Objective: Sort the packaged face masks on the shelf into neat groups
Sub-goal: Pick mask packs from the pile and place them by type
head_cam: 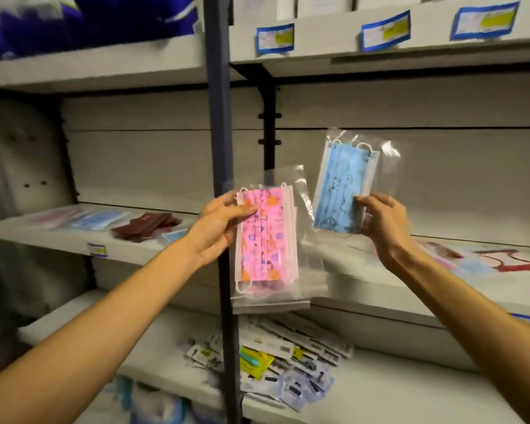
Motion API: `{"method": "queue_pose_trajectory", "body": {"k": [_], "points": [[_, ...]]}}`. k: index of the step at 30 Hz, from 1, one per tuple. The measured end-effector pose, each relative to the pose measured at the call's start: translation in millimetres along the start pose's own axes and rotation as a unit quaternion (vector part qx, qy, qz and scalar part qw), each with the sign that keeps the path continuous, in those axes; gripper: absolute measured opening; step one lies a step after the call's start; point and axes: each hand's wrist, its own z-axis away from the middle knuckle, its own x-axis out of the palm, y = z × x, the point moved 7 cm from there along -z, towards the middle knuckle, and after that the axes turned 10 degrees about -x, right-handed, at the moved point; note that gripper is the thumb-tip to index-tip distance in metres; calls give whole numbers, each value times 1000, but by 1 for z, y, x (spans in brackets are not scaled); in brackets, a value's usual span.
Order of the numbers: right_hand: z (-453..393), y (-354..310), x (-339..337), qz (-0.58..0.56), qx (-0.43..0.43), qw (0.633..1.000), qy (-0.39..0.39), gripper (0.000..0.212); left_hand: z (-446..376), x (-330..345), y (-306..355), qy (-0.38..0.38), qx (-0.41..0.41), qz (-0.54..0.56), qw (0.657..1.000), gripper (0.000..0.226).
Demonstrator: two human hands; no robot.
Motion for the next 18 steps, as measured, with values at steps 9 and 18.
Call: {"method": "queue_pose_trajectory", "body": {"k": [9,18], "points": [[89,47,183,-21,30,989,-145,18,77,-180,-4,144,-36,-46,988,33],[103,108,317,-23,95,969,-227,23,107,-326,-5,296,-61,-30,953,22]]}}
